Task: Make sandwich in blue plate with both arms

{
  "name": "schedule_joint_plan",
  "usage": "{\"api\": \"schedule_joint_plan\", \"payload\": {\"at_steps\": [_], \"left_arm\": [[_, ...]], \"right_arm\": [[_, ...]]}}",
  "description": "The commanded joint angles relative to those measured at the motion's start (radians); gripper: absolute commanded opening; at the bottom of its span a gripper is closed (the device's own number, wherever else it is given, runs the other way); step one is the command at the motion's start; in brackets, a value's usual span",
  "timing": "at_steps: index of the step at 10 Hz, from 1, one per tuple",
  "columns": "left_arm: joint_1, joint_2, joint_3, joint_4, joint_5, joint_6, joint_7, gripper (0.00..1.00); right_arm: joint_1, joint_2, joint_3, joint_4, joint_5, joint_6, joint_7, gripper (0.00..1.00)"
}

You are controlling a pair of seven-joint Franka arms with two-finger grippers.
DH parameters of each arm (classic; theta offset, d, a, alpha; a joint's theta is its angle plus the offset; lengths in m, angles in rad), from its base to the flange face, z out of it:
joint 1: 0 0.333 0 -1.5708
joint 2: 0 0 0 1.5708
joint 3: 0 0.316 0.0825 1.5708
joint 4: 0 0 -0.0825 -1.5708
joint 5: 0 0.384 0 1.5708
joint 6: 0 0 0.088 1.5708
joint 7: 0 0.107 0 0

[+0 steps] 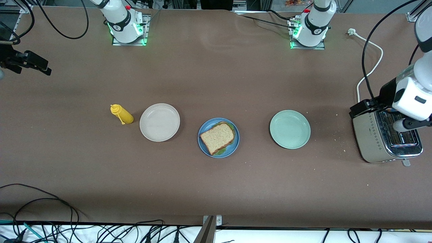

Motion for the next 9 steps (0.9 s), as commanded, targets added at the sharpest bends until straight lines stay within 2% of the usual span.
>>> {"api": "schedule_joint_plan", "payload": {"at_steps": [1, 2, 9], "left_arm": [[-0.096, -0.106, 0.155, -0.089, -0.098, -0.017, 0.075, 0.99], [-0.102, -0.127, 0.158, -0.125, -0.099, -0.01, 0.077, 0.98], [-0.078, -0.115, 0.152, -0.111, -0.1, -0.009, 0.077, 1.0]], "right_arm": [[-0.001, -0.005, 0.002, -0.002, 0.005, 0.002, 0.0, 1.0], [-0.001, -0.006, 0.002, -0.002, 0.005, 0.002, 0.0, 1.0], [-0.001, -0.005, 0.002, -0.002, 0.005, 0.002, 0.0, 1.0]]}}
